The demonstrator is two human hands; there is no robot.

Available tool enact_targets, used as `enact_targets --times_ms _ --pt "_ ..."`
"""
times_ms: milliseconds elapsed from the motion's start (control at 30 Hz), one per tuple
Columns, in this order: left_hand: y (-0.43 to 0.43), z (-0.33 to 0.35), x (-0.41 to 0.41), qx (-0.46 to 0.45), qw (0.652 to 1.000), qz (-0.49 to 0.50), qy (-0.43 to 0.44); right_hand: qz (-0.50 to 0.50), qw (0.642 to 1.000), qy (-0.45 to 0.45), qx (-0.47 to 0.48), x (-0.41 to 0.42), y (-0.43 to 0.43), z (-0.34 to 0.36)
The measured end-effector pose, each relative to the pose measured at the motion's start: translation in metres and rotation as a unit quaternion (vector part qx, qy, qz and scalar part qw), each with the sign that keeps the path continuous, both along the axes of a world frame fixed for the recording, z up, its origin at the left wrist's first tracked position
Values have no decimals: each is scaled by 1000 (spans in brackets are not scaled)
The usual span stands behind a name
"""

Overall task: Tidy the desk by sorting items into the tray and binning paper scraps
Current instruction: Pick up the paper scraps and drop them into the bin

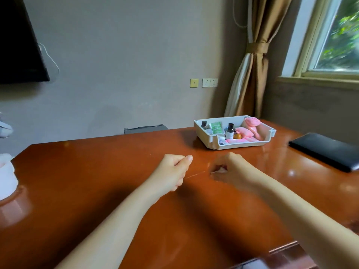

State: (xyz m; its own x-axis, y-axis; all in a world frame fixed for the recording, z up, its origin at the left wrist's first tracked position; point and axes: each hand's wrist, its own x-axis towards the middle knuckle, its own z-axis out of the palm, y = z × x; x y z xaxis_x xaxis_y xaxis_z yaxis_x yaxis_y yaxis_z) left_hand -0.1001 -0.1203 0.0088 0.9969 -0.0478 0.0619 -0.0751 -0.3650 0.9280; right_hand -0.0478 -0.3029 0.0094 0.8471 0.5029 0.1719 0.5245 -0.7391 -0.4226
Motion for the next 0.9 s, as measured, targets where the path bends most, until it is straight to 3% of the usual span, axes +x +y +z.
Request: enact_targets --times_ms 200,400,633,900 --pt "-94 -12 -6 30 992 -118 32 -71 997 -22 -22 -31 -93 -4" --pt "-182 -38 -13 25 969 -244 42 -142 990 13 -16 -67 -175 -22" --pt "-268 -86 -20 65 942 -325 51 -201 974 106 18 -98 -256 -69" --pt "-339 -165 -10 128 918 -363 96 -283 929 238 24 -98 -315 -166"
